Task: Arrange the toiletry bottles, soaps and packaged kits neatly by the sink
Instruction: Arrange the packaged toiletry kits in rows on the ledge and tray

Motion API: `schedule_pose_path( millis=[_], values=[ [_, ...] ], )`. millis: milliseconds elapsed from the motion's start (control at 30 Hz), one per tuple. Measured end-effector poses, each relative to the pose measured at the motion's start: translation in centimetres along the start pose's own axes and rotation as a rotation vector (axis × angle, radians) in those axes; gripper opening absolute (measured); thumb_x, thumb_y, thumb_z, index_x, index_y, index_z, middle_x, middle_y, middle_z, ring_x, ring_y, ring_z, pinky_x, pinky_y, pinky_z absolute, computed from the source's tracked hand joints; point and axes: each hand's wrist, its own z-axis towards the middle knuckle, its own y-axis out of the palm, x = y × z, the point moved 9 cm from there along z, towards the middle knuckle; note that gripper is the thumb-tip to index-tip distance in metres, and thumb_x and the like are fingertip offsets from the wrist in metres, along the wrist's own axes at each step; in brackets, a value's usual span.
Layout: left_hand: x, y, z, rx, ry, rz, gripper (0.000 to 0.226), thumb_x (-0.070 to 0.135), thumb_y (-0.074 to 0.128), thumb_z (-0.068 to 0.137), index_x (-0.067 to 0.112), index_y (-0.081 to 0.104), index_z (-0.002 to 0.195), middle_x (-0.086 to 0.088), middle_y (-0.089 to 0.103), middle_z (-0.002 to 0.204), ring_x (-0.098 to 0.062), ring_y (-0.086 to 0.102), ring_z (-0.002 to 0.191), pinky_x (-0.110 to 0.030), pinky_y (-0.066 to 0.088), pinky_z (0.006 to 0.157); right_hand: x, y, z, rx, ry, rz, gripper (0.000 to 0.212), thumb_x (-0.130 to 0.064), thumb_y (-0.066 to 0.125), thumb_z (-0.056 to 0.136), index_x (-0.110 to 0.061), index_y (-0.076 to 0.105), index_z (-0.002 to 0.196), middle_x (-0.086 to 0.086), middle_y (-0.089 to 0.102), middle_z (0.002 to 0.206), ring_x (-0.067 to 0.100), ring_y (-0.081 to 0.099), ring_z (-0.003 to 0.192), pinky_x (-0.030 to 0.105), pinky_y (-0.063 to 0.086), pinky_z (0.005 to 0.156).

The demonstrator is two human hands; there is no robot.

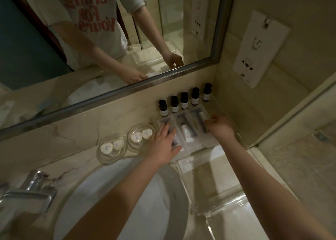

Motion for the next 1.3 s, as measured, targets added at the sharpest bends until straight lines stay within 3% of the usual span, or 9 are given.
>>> schedule_pose_path(
  millis=[133, 200, 333, 400, 467, 600, 700, 933, 1300],
  values=[
    [-0.2, 0.5, -0.2, -0.035, -0.016, 0.061, 0.076, 0.055, 0.037, 0.091, 0.020, 0.003, 0.149, -0.004, -0.014, 0.158, -0.020, -0.015, 0.146, -0.047, 0.005, 0.120, -0.8, -1.0, -0.6, 0.201, -0.204, -0.246, 0.044, -0.036, 0.051, 0.091, -0.009, 0.047, 0.125, 0.016, 0.058, 0.114, 0.037, 0.057, 0.100, 0.045, 0.051, 0.081],
    [-0.1, 0.5, -0.3, -0.026, -0.015, 0.073, 0.077, 0.056, 0.037, 0.091, 0.021, 0.001, 0.149, -0.005, -0.015, 0.158, -0.021, -0.016, 0.145, -0.047, 0.003, 0.120, -1.7, -1.4, -1.8, 0.305, -0.409, -0.300, 0.044, -0.032, 0.050, 0.092, -0.007, 0.045, 0.128, 0.021, 0.053, 0.121, 0.040, 0.054, 0.101, 0.046, 0.050, 0.079],
    [0.1, 0.9, -0.3, -0.042, 0.006, 0.063, 0.073, 0.055, 0.036, 0.092, 0.025, 0.001, 0.149, -0.004, -0.017, 0.158, -0.020, -0.018, 0.145, -0.047, 0.003, 0.120, -1.9, 0.4, -4.2, 0.241, -0.700, -0.417, 0.045, -0.024, 0.048, 0.093, -0.019, 0.045, 0.137, 0.015, 0.056, 0.133, 0.035, 0.066, 0.085, 0.036, 0.055, 0.061],
    [0.1, 1.2, -0.2, -0.054, 0.010, 0.066, 0.072, 0.056, 0.034, 0.092, 0.025, 0.002, 0.149, -0.004, -0.016, 0.158, -0.020, -0.019, 0.145, -0.048, 0.005, 0.120, -1.6, 1.4, -4.9, 0.246, -0.787, -0.486, 0.042, -0.022, 0.052, 0.092, -0.019, 0.050, 0.134, 0.009, 0.050, 0.141, 0.034, 0.064, 0.105, 0.039, 0.059, 0.066],
    [0.0, 1.3, -0.1, -0.050, 0.010, 0.069, 0.072, 0.055, 0.034, 0.092, 0.025, 0.003, 0.149, -0.004, -0.015, 0.158, -0.020, -0.019, 0.145, -0.048, 0.006, 0.120, -1.3, 2.0, -4.6, 0.224, -0.758, -0.510, 0.040, -0.024, 0.050, 0.093, -0.020, 0.052, 0.132, 0.004, 0.045, 0.146, 0.033, 0.055, 0.121, 0.045, 0.059, 0.072],
    [0.0, 1.0, 0.0, -0.042, 0.021, 0.066, 0.072, 0.055, 0.036, 0.092, 0.024, 0.005, 0.149, -0.004, -0.014, 0.158, -0.021, -0.017, 0.145, -0.045, 0.005, 0.119, -1.9, 1.9, -4.0, 0.249, -0.710, -0.508, 0.038, -0.029, 0.043, 0.093, -0.017, 0.058, 0.126, 0.006, 0.049, 0.142, 0.034, 0.065, 0.107, 0.041, 0.057, 0.062],
    [-0.1, 0.8, 0.1, -0.034, 0.020, 0.067, 0.071, 0.054, 0.037, 0.092, 0.024, 0.006, 0.149, -0.004, -0.013, 0.159, -0.020, -0.016, 0.145, -0.045, 0.008, 0.120, -1.8, 2.2, -3.6, 0.197, -0.696, -0.491, 0.036, -0.023, 0.051, 0.094, -0.018, 0.055, 0.130, 0.004, 0.043, 0.147, 0.033, 0.054, 0.123, 0.044, 0.056, 0.074],
    [-0.2, 0.8, 0.1, -0.038, 0.013, 0.072, 0.070, 0.055, 0.036, 0.092, 0.025, 0.006, 0.149, -0.003, -0.014, 0.158, -0.020, -0.016, 0.145, -0.048, 0.009, 0.119, -2.0, 2.3, -3.9, 0.186, -0.692, -0.493, 0.034, -0.024, 0.052, 0.094, -0.018, 0.058, 0.127, 0.005, 0.045, 0.145, 0.031, 0.049, 0.128, 0.046, 0.056, 0.082],
    [-0.7, -3.4, -3.1, 0.062, -0.010, 0.036, 0.067, 0.048, 0.039, 0.093, 0.020, 0.014, 0.148, -0.005, 0.002, 0.159, -0.022, -0.007, 0.147, -0.050, 0.008, 0.119, -6.1, 0.9, -9.8, 0.230, -0.805, -0.456, 0.046, -0.027, 0.053, 0.086, -0.017, 0.053, 0.130, 0.014, 0.058, 0.130, 0.037, 0.054, 0.117, 0.047, 0.052, 0.086]
  ],
)
